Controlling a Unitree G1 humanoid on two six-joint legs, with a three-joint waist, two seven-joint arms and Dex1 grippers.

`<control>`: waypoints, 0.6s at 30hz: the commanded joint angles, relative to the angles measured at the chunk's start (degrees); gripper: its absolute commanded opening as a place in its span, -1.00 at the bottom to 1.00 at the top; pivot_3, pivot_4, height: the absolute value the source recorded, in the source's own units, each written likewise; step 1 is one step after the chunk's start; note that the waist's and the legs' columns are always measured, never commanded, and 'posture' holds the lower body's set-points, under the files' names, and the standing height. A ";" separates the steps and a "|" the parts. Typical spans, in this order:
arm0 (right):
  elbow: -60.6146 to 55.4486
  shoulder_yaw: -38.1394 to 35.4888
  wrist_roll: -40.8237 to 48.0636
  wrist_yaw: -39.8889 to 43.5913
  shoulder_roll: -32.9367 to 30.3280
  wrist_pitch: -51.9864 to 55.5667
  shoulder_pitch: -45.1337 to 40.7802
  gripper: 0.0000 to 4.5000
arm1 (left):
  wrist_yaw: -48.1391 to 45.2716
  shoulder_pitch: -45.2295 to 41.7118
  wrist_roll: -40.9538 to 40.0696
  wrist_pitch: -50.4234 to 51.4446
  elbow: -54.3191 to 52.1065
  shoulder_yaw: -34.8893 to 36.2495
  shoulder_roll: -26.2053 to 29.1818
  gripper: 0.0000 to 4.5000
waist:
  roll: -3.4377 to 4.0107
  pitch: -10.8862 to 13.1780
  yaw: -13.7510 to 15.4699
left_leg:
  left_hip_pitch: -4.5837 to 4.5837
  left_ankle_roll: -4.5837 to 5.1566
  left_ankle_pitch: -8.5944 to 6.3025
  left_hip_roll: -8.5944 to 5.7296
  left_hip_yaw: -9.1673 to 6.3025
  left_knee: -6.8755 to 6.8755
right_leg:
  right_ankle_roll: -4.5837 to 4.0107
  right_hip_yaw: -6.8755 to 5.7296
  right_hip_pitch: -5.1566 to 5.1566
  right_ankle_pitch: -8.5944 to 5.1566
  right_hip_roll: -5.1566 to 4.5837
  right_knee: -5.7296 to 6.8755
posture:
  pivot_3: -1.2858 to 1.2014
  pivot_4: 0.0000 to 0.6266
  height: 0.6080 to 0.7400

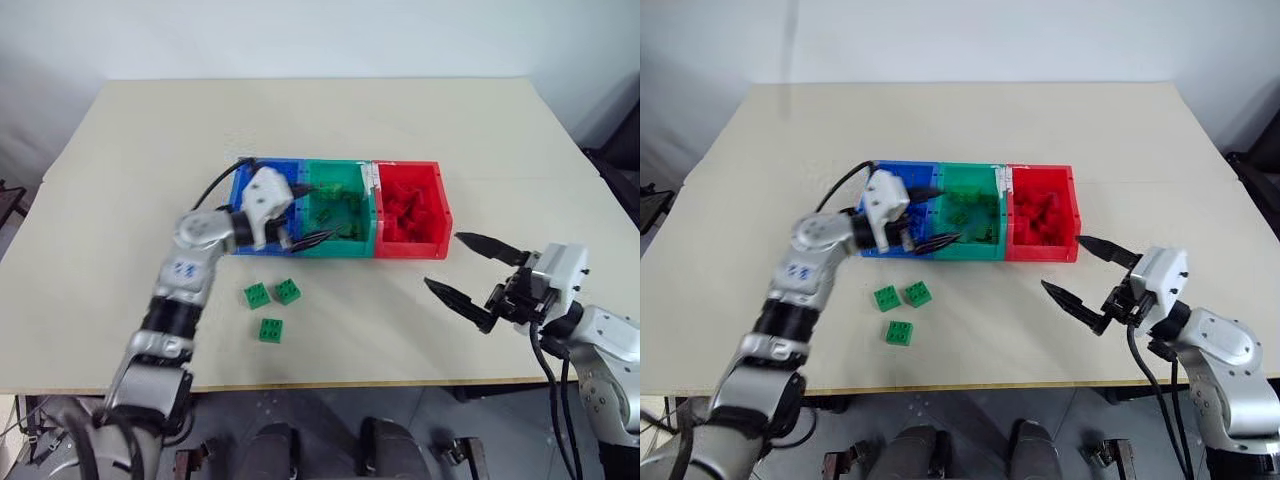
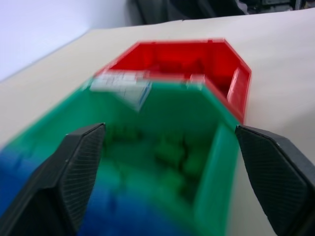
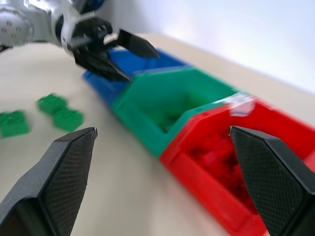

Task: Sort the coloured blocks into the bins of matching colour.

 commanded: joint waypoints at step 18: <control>15.19 9.82 -3.77 18.51 -1.49 -5.96 -11.13 1.00 | -7.01 37.68 -11.98 6.06 -24.97 20.40 19.54 0.96 | 0.07 0.04 0.39 | 0.00 -0.04 -0.23 -0.03 -0.24 0.01 | -0.01 -0.08 0.12 0.00 -0.13 -0.17 | 0.03 -0.52 1.00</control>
